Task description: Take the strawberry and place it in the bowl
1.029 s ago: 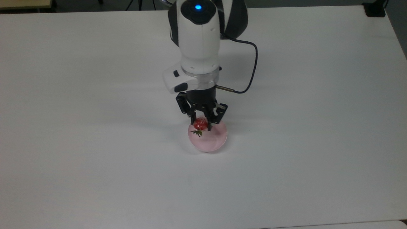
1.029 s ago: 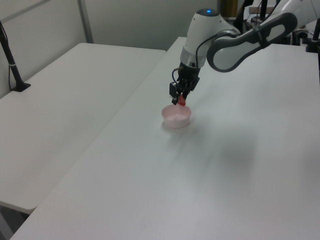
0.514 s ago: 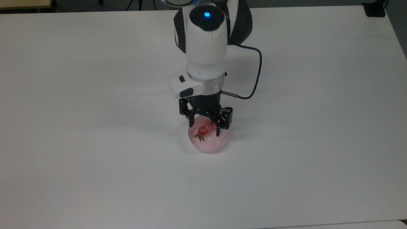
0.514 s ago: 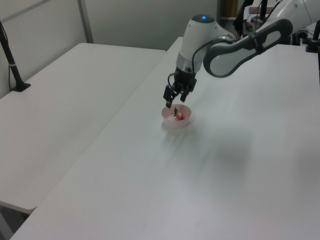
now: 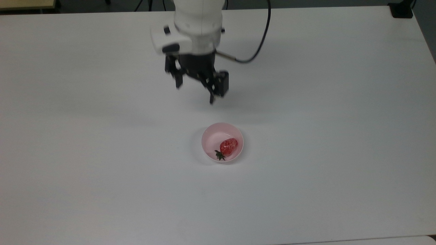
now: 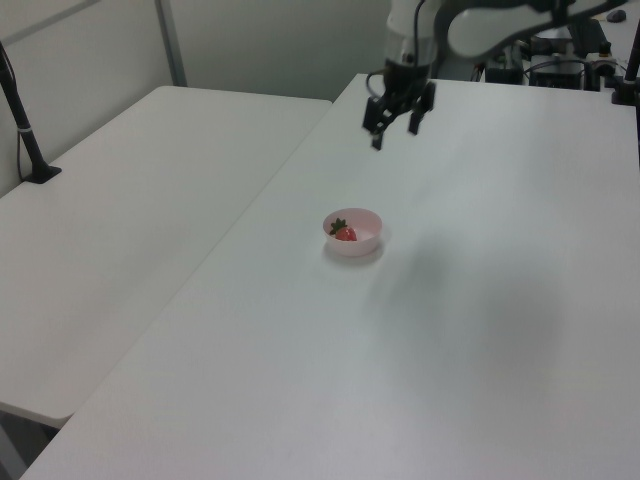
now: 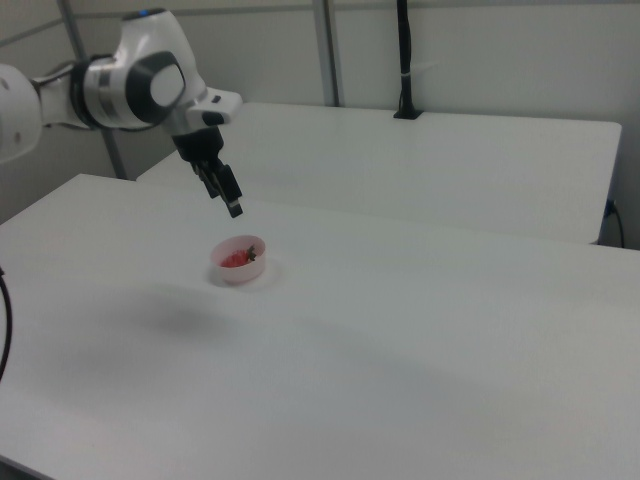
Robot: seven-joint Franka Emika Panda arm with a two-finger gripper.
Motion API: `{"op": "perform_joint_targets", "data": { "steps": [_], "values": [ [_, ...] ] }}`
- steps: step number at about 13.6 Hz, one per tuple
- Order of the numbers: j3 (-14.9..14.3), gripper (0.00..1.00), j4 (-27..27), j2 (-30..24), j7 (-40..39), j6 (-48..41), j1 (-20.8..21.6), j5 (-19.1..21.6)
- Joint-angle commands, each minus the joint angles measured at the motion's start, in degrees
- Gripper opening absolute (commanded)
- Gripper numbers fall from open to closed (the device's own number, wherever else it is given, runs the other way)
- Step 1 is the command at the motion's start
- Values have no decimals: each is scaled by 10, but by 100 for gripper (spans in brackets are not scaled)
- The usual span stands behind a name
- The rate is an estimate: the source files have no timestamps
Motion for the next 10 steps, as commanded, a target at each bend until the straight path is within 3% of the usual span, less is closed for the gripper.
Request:
{"op": "perform_joint_targets", "data": {
  "steps": [1, 4, 6, 8, 9, 10],
  "values": [
    [-11, 100, -34, -79, -33, -89, 2, -19],
    [-42, 100, -34, -121, -80, -161, 6, -14],
    [-68, 100, -48, -157, -177, -182, 9, -4],
    [-128, 100, -60, -189, -277, -182, 30, 60],
    [-147, 100, -59, -193, -289, -181, 37, 65],
    [-148, 100, -60, -193, -287, -179, 37, 65]
  ]
}}
